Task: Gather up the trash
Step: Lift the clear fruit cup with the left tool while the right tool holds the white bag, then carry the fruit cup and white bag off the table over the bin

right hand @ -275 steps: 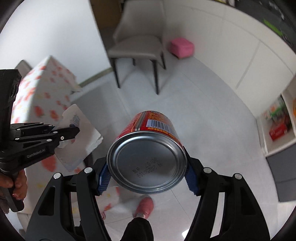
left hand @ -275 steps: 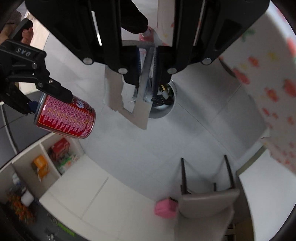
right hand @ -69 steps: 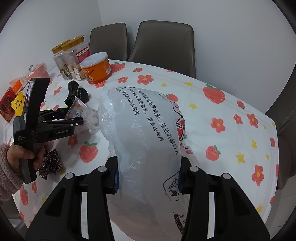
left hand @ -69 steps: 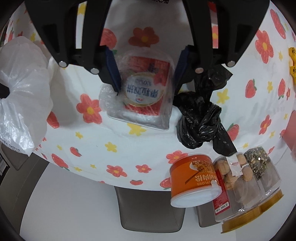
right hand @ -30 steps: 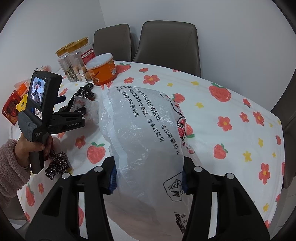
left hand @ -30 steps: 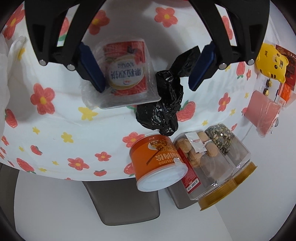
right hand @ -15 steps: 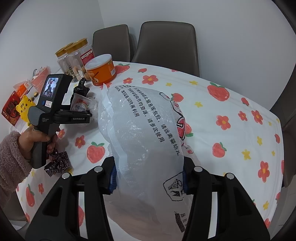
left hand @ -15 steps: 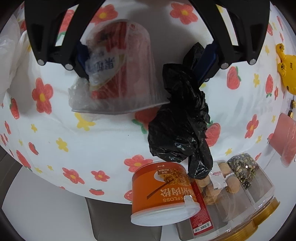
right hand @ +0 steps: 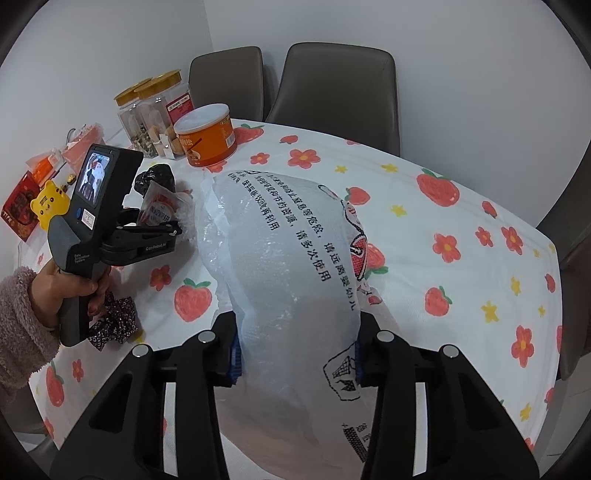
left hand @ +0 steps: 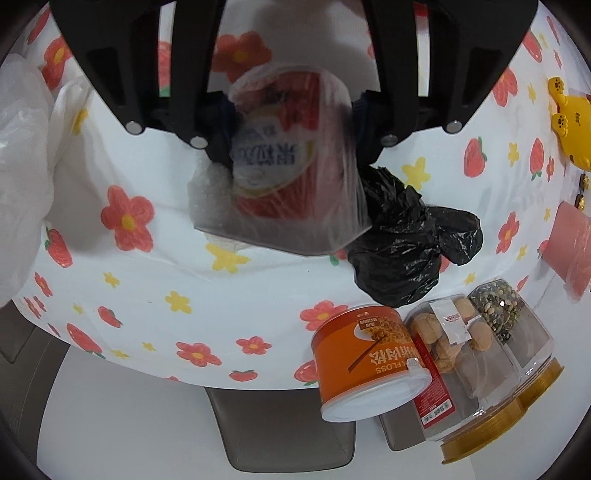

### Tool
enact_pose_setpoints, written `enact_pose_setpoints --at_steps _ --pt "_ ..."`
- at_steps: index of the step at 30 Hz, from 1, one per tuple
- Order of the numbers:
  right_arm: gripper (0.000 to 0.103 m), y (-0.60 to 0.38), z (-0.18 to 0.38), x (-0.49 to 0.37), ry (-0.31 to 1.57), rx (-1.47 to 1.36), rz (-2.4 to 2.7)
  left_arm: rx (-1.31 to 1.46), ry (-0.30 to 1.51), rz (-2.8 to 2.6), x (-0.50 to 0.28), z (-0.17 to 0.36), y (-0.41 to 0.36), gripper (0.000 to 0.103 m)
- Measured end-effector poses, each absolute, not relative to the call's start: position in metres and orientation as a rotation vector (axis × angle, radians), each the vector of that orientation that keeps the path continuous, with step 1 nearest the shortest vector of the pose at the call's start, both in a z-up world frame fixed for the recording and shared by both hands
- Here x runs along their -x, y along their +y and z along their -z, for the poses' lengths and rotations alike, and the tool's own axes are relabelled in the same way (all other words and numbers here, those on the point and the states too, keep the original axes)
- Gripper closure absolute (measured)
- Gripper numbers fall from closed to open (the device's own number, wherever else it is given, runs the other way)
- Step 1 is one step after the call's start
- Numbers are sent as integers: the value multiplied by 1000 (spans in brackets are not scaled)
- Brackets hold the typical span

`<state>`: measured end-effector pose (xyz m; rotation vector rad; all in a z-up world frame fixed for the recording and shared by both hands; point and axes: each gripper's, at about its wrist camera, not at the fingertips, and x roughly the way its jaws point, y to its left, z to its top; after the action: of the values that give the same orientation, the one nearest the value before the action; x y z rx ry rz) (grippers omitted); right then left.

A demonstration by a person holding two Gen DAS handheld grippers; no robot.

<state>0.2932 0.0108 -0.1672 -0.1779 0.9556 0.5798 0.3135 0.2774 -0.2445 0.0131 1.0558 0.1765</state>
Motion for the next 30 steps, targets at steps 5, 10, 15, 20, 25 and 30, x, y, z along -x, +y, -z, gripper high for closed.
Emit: enact_pose_setpoints --at_steps 5,10,15,20,25,30 --pt "67 10 164 -287 952 176 -577 -3 1042 -144 -298 233 263 55" --pt "69 3 158 -276 941 162 -571 -21 1038 -116 -280 224 243 55" --pt "70 -10 149 -260 926 145 -556 -41 1018 -84 -257 206 220 55" --pt "71 -33 135 -243 901 111 -529 -64 1000 -41 -234 186 193 55" --pt "71 -61 125 -223 880 75 -508 -97 982 14 -207 164 158 55" --pt "71 -92 115 -204 858 43 -479 -140 960 70 -180 146 117 55"
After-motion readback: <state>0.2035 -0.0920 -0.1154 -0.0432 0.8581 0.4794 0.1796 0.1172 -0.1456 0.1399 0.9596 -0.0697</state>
